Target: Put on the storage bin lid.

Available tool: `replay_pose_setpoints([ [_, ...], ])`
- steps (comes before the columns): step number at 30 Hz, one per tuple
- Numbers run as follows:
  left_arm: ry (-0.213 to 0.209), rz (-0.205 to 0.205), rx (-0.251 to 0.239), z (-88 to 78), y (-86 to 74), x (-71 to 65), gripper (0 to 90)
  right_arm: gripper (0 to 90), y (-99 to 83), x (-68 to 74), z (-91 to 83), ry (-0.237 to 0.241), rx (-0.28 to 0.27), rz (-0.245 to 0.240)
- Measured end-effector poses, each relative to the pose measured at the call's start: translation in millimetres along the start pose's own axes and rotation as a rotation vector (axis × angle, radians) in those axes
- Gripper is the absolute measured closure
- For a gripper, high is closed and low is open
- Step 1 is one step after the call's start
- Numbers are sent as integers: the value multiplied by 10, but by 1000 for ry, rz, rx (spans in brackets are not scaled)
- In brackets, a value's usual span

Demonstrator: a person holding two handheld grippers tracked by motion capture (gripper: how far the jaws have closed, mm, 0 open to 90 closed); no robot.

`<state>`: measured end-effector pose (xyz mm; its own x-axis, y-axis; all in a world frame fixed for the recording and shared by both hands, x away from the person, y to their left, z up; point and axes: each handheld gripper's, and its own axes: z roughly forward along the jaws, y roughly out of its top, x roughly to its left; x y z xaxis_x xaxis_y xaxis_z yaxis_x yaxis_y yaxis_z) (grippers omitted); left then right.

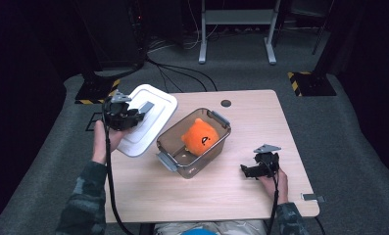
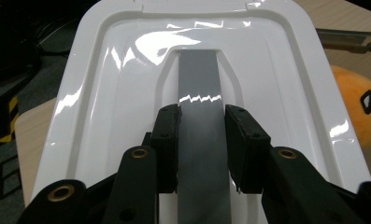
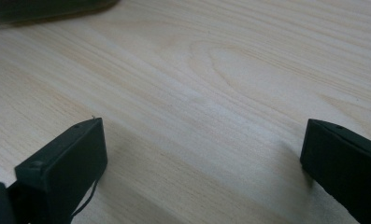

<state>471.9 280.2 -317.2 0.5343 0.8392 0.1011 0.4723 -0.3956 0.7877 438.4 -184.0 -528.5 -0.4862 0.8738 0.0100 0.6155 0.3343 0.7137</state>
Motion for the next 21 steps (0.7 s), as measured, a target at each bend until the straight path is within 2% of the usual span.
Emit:
replay_pose_setpoints([
  [8,-49,53,25,166,187,-232,664,0,0,1,-1,-3,1,1],
  [13,-85,57,27,304,249,-369,664,0,0,-1,-2,0,2,-2],
  [21,-151,90,48,516,318,-580,664,0,1,3,0,-5,0,6],
])
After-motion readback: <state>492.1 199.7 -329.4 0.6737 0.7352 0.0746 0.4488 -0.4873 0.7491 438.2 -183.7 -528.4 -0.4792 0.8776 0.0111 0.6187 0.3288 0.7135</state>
